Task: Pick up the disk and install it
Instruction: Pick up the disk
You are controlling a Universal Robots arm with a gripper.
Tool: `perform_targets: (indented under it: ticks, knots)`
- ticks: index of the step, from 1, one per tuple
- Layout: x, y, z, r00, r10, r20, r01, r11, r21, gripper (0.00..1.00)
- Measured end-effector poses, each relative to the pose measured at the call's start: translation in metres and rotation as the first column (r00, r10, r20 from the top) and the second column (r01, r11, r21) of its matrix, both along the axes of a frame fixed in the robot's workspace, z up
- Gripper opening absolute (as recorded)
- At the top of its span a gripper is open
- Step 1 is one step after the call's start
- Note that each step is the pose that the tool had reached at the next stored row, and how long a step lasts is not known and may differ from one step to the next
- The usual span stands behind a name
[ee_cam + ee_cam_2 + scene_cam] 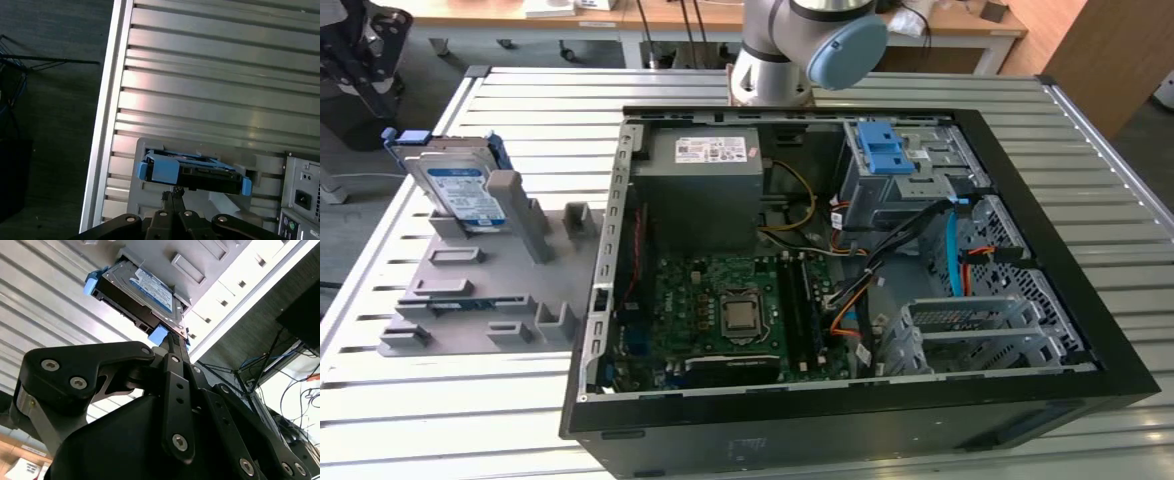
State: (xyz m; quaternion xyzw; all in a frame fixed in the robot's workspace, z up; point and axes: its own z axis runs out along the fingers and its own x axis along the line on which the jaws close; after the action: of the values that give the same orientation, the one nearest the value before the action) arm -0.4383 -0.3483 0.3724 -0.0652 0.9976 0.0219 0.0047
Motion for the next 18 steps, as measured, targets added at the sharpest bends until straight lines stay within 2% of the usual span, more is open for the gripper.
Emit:
perform_targets:
  ticks: [4,8,13,18]
  knots:
    - [0.0,0.0,-0.0001,0.9983,0.057,0.0004,-0.057,0.9983,0.0,0.11]
    - [0.0,0.0,-0.0002,0.9931,0.117,0.0005,-0.117,0.9931,0.0,0.11]
    - [0.0,0.0,-0.0003,0.9815,0.192,0.001,-0.192,0.9815,-0.0001,0.11]
    - [0.0,0.0,-0.0005,0.9644,0.264,0.0017,-0.264,0.9644,-0.0003,0.11]
